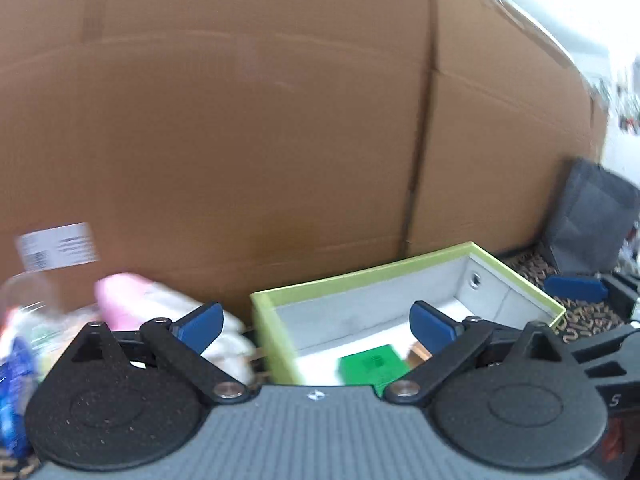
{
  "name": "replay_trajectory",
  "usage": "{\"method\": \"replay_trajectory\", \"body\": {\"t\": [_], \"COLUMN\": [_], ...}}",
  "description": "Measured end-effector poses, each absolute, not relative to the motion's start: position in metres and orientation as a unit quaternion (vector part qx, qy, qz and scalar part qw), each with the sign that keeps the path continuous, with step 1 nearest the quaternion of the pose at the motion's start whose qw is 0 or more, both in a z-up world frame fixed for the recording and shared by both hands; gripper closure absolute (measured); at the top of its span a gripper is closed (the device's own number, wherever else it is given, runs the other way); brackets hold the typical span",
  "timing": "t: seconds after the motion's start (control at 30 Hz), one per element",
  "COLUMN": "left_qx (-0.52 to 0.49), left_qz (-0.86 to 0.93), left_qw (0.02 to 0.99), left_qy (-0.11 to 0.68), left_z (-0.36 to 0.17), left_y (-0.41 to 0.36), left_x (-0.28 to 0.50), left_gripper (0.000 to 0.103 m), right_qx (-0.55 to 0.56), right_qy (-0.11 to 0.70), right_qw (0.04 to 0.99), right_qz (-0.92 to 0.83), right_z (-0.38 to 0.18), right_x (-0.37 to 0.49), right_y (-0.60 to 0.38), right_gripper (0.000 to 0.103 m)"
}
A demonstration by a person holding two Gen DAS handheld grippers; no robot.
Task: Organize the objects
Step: 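Move both open tools back toward the item pile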
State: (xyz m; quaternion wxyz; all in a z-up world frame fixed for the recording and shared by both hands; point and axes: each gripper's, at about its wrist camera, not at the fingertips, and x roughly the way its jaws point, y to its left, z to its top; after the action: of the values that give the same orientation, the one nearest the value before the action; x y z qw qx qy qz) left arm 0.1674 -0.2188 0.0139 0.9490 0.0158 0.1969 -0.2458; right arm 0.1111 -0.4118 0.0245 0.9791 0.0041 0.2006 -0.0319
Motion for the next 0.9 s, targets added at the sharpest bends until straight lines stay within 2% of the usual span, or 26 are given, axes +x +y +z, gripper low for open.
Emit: {"method": "replay_trajectory", "body": {"t": [0.27,0.5,0.63,0.7,0.83,0.9], "left_qx": [0.012,0.014,0.026,0.027,0.019,0.016], "left_qz": [-0.152,-0.111,-0.122,-0.125,-0.13,-0.14], "left_qw": [0.966,0.964,0.962,0.962,0.962,0.959], "left_qy": [0.209,0.242,0.242,0.241,0.241,0.246], "left_z": [-0.003,-0.042,-0.05,-0.052,-0.053,-0.054], "left_y": [-0.098,-0.012,0.002,0.004,0.001,-0.002], "left_x": [0.136,0.149,0.177,0.189,0.217,0.229], "left_gripper": [0.0,0.001,0.007,0.011,0.011,0.011], "right_qx": [-0.013,-0.025,-0.048,-0.049,-0.044,-0.042], "right_qy": [0.195,0.259,0.3,0.317,0.33,0.332], "right_qw": [0.979,0.957,0.945,0.941,0.938,0.938], "right_qz": [0.065,0.131,0.118,0.109,0.099,0.094], "right_z": [0.02,-0.029,-0.055,-0.062,-0.072,-0.075], "right_x": [0.092,0.109,0.136,0.149,0.169,0.179], "right_y": [-0.306,-0.212,-0.175,-0.165,-0.16,-0.159], "right_gripper": [0.0,0.0,0.015,0.018,0.028,0.029]}}
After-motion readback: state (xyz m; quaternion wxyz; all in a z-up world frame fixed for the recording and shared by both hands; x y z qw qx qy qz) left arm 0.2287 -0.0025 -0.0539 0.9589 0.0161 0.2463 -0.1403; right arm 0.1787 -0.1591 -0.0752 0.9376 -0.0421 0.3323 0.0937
